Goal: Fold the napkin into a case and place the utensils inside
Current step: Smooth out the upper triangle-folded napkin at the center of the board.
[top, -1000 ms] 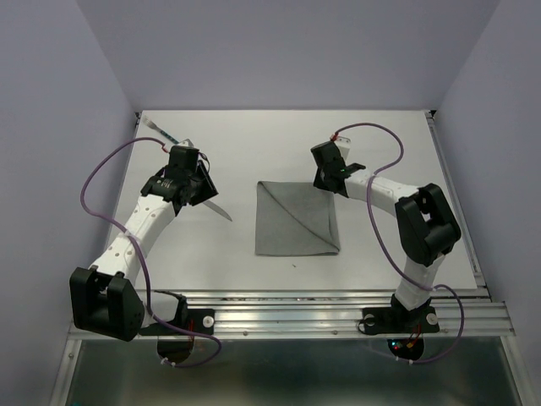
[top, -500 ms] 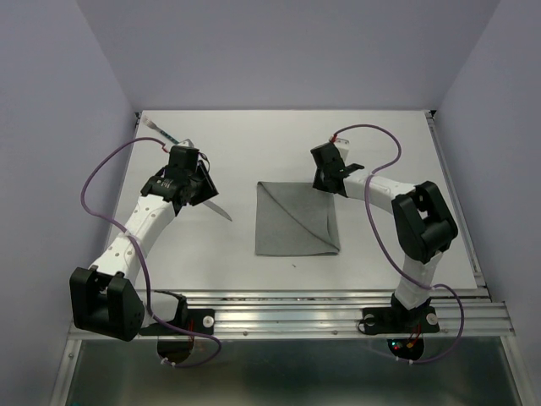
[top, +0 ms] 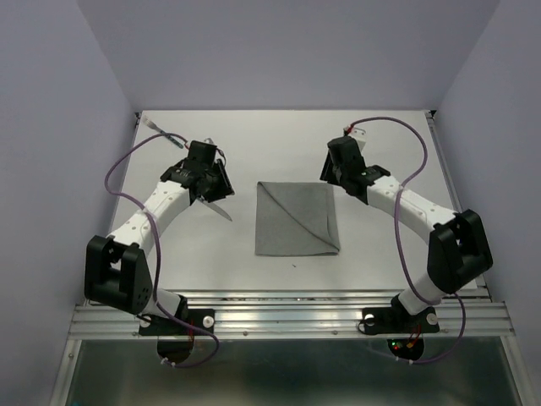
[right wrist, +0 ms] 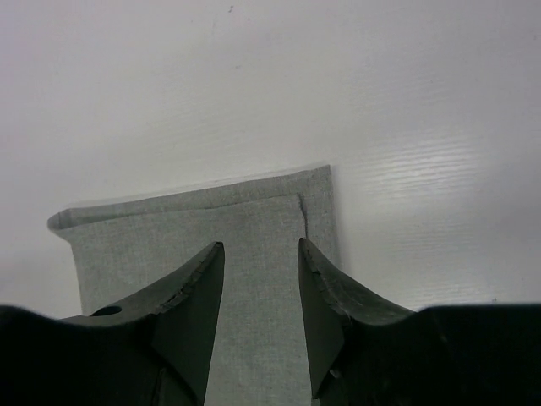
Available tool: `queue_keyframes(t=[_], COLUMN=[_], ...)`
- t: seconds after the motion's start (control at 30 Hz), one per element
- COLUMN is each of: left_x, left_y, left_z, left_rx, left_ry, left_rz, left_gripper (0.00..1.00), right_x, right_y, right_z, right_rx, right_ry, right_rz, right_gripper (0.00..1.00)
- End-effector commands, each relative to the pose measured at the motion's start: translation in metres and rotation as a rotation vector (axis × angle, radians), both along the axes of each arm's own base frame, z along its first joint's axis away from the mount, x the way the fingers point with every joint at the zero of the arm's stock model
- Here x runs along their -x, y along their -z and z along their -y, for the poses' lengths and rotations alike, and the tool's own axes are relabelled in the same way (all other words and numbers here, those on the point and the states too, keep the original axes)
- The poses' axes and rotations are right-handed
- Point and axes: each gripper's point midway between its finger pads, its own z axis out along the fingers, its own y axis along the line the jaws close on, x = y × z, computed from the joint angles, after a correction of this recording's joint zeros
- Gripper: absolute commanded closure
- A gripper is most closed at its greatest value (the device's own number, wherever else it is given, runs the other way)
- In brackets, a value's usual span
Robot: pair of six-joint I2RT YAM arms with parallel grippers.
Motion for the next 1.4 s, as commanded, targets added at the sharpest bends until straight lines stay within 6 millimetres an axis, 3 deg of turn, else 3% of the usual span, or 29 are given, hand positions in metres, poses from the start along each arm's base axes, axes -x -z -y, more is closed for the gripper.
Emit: queue_keyframes(t=[0.0, 0.3, 0.57, 0.73, 1.0, 1.37], left_x=[-0.025, -0.049, -0.052, -0.051, -0.045, -0.044], left_y=[-0.023, -0.011, 0.021, 0.039, 0.049, 0.053], left_z=[0.034, 0.092, 0.127, 0.137, 0.131, 0.128], left_rx=[0.051, 0.092, 0.102, 0.108, 0.08, 0.062], left_ry=[0.064, 0.167, 0.235, 0.261, 0.264, 0.269], left_rz=[0.075, 0.04, -0.027, -0.062, -0.081, -0.082], left_gripper=[0.57, 0.57, 0.57, 0.58, 0.58, 0.57], right_x=[0.024, 0.08, 0.115, 0.116, 0.101, 0.09], right_y=[-0.001, 0.025, 0.056, 0.074, 0.093, 0.081], right_z=[0.001, -0.014, -0.031, -0.033, -0.007, -0.003], right_rx=[-0.043, -0.163, -0.217, -0.187, -0.022, 0.005], right_ry=[-0.05, -0.16, -0.221, -0.226, -0.123, -0.096], right_rz=[-0.022, -0.13, -0.216, -0.256, -0.266, -0.226], right_gripper=[0.54, 0.57, 0.59, 0.59, 0.58, 0.57])
